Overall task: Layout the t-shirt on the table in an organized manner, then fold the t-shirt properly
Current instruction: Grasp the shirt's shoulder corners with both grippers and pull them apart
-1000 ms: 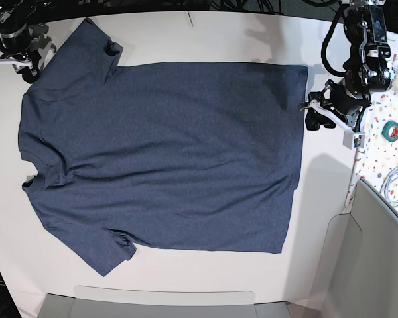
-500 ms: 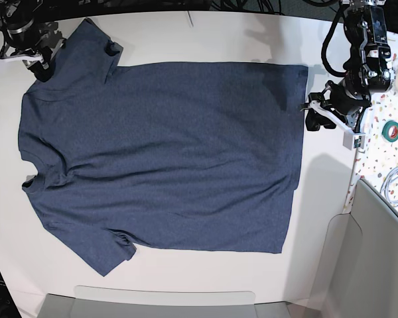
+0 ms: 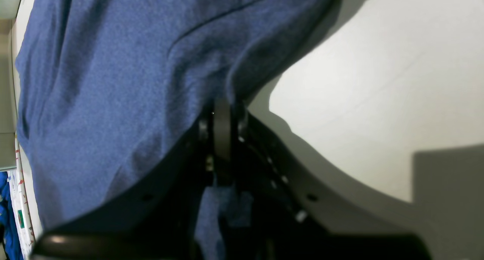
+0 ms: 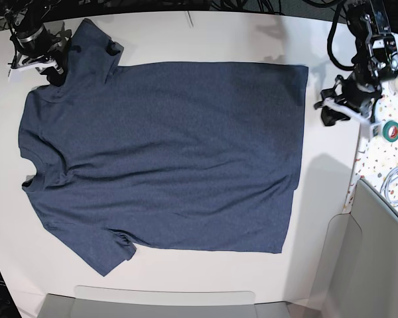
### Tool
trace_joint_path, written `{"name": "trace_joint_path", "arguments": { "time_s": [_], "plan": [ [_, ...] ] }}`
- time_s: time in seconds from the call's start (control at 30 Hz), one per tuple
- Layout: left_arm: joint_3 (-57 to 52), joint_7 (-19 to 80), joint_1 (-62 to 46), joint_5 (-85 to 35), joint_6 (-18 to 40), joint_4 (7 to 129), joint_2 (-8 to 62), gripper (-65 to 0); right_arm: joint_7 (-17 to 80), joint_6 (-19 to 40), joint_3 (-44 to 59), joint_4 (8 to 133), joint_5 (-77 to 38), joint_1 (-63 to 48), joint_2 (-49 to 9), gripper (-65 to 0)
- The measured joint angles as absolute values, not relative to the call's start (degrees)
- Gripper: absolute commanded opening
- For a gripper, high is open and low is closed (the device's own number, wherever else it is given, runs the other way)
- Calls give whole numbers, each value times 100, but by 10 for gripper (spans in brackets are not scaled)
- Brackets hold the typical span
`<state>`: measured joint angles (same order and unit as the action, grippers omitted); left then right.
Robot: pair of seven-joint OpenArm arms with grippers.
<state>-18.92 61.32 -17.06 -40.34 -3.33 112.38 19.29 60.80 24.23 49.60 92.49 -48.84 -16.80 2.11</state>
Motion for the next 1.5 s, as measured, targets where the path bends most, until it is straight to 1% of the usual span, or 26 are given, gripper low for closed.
{"name": "trace_joint_path", "arguments": {
  "time_s": [0.1,0.17,0.23,0.27,0.3,0.4,0.63,0.8,1.27,1.33,1.37,1.43,1.47,1.5],
  "plan": [
    [-2609,6152,-2036,-4792,279,11026,1581,-379,6101,2423,4958,9249,-4888,-1680,209,-650],
    [-3000,6145,-2255,-5194,471,10597,1472,-379,6110,2425,4958,9249,-4888,-1678,211,-650],
    [-3242,6355,-2412,-5520,563,10016,1498,-379,6106,2425,4958,9249,-4886,-1678,207,-650],
    [-3319,6499,-2447,-5627,600,9738,1509,-379,6106,2425,4956,9249,-4884,-1678,209,-650],
    [-3400,6486,-2471,-6034,744,9511,1511,-378,6112,2425,4956,9249,-4882,-1675,213,-650],
    [-3448,6622,-2410,-6377,864,9076,1544,-378,6139,2425,4952,9242,-4932,-1678,180,-650],
    [-3411,6622,-2528,-6746,882,8978,1553,-378,6208,2425,4925,9238,-4928,-1678,128,-650],
    [-2993,6971,-2541,-6866,886,9035,1570,-378,6208,2425,4923,9238,-4930,-1678,128,-650],
    [-2285,7028,-2637,-6908,886,9332,1520,-384,6167,2425,4919,9238,-4936,-1710,128,-650],
    [-2272,7026,-2635,-6904,886,9332,1522,-431,6169,2427,4919,9238,-4945,-1719,128,-650],
    [-2272,7030,-2635,-6875,882,9332,1522,-473,6169,2427,4919,9240,-4945,-1719,128,-650],
    [-2276,7050,-2637,-6785,851,9325,1509,-611,6158,2427,4915,9240,-4969,-1767,123,-650],
    [-2276,7050,-2635,-6737,849,9314,1509,-650,6143,2429,4908,9258,-4978,-1815,123,-650],
    [-2276,7054,-2637,-6766,849,9312,1509,-650,6141,2429,4908,9268,-4978,-1844,126,-650]
  ]
}}
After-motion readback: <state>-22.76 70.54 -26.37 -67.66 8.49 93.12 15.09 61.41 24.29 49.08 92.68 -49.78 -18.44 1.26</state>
